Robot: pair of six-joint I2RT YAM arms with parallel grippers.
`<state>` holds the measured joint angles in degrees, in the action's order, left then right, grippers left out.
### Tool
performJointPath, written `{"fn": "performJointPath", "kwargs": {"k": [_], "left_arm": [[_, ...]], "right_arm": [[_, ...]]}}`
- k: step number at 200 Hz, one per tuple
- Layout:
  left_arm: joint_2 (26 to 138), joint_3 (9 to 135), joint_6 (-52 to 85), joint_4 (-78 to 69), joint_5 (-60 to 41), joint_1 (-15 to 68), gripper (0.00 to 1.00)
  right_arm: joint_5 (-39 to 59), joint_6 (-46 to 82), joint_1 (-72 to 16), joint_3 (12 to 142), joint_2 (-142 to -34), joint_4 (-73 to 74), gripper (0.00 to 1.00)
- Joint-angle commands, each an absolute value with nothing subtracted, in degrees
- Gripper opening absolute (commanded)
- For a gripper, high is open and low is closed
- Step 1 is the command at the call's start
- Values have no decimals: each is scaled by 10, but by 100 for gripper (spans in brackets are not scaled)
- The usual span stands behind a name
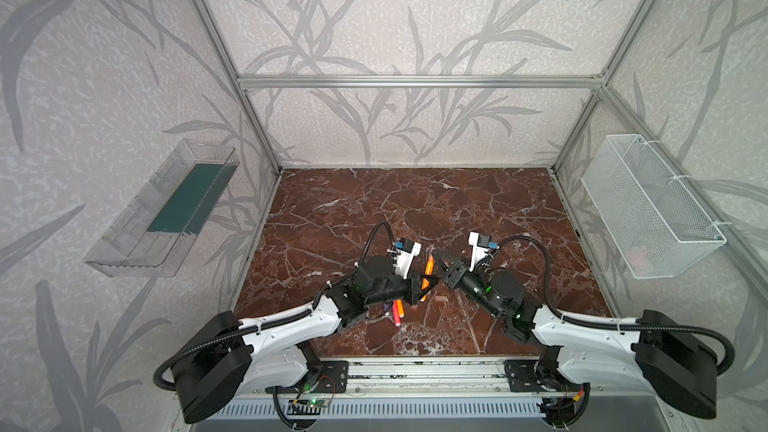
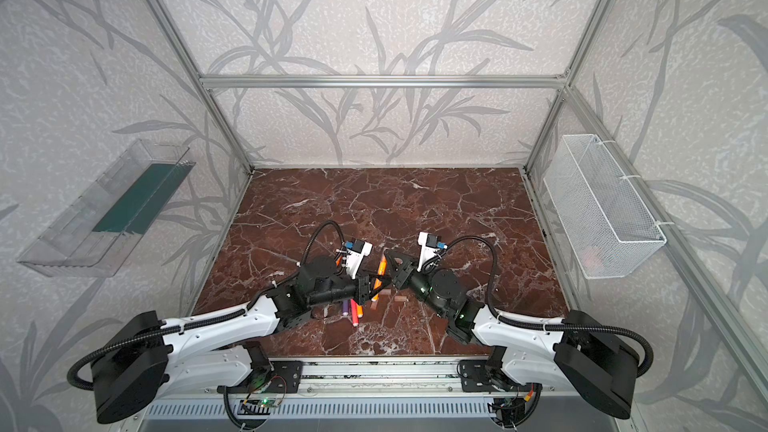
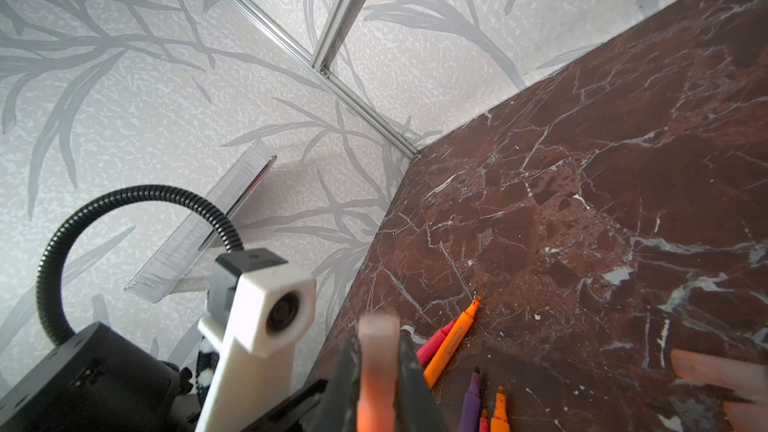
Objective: Insert the pens into the pen caps
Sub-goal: 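Push the pink cap down over the orange highlighter with the right gripper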
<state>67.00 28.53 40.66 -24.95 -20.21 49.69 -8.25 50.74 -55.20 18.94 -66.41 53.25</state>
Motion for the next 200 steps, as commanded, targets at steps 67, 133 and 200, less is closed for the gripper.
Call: {"fn": "performJointPath", "kwargs": {"k": [67, 133, 200], "left_arm": [[628, 284, 406, -302, -180, 479, 0], [617, 279, 381, -284, -179, 480, 0], [614, 294, 288, -204, -151, 511, 0]], "right_arm": [[-40, 474, -583, 188, -672, 489, 10], [-120, 455, -583, 203, -570, 354, 36], [-138, 415, -565, 292, -536, 244, 51]]}}
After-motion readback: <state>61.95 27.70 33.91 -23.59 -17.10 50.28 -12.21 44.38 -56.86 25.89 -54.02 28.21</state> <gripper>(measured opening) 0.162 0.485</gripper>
